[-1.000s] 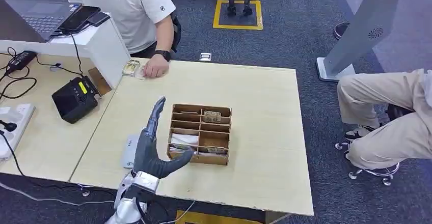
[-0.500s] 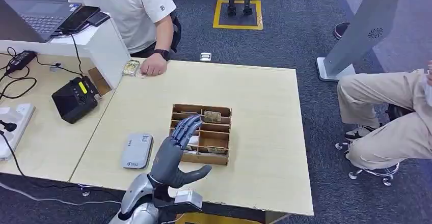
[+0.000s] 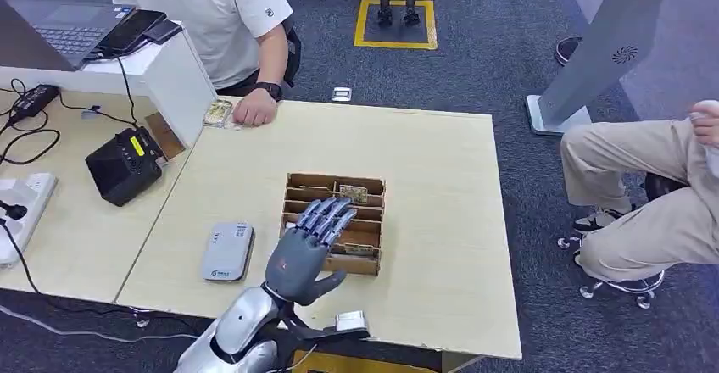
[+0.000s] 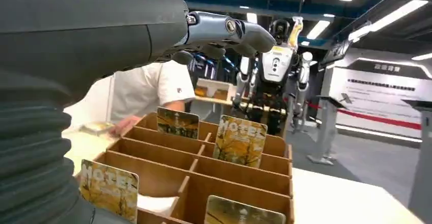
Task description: Pass the card to the sensor for recognition and then transmit it.
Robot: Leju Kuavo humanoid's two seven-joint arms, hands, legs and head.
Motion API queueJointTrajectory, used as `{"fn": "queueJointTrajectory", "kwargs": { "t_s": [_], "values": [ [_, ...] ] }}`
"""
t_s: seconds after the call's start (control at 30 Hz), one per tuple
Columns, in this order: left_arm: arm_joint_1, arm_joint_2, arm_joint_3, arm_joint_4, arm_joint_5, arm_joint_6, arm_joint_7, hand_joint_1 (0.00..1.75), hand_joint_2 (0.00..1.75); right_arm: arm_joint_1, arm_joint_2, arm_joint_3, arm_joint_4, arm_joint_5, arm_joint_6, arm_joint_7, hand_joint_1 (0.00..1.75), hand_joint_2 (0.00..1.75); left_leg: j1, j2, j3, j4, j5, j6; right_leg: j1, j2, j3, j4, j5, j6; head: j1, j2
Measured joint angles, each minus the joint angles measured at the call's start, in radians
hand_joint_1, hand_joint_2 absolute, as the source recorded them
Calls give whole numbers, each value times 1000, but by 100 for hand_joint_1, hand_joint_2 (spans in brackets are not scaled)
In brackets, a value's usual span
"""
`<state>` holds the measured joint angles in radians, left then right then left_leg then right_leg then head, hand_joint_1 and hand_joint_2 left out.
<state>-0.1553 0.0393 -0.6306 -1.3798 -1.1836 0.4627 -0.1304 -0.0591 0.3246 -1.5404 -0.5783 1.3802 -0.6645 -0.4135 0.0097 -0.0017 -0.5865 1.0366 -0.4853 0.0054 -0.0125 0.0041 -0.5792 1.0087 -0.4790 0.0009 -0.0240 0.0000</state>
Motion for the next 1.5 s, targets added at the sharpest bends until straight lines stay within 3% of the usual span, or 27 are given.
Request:
{"fn": "queueJointTrajectory", "kwargs": {
  "t_s": [0.23, 0.6, 0.63, 0.73, 0.83, 1.5],
  "values": [
    [-22, 7, -2, 40, -105, 9, 76, 0, 175, 0, 0, 1, 0, 15, 0, 16, 0, 175, 0, 0, 0, 0, 0, 0, 0, 0, 0, 0, 0, 0, 0, 0],
    [-34, 8, -3, 76, -135, 8, 103, 0, 175, 0, 0, 1, 0, 16, 0, 19, 0, 175, 0, 0, 0, 0, 0, 0, 0, 0, 0, 0, 0, 0, 0, 0],
    [-35, 8, -3, 79, -146, 10, 117, 0, 175, 0, 0, 1, 0, 16, 0, 20, 0, 175, 0, 0, 0, 0, 0, 0, 0, 0, 0, 0, 0, 0, 0, 0],
    [-37, 5, -3, 89, -251, 60, 231, 0, 175, 0, 0, 1, 0, -7, 0, 29, 0, 175, 0, 0, 0, 0, 0, 0, 0, 0, 0, 0, 0, 0, 0, 0],
    [-39, 0, -3, 90, -290, 66, 278, 0, 175, 0, 0, 1, 0, 2, 0, 28, 0, 175, 0, 0, 0, 0, 0, 0, 0, 0, 0, 0, 0, 0, 0, 0],
    [-56, -2, 0, 122, -313, -2, 361, 0, 175, 0, 0, -5, 1, 28, 0, 45, 0, 175, 0, 0, 0, 0, 0, 0, 0, 0, 0, 0, 0, 0, 0, 0]
  ]
}}
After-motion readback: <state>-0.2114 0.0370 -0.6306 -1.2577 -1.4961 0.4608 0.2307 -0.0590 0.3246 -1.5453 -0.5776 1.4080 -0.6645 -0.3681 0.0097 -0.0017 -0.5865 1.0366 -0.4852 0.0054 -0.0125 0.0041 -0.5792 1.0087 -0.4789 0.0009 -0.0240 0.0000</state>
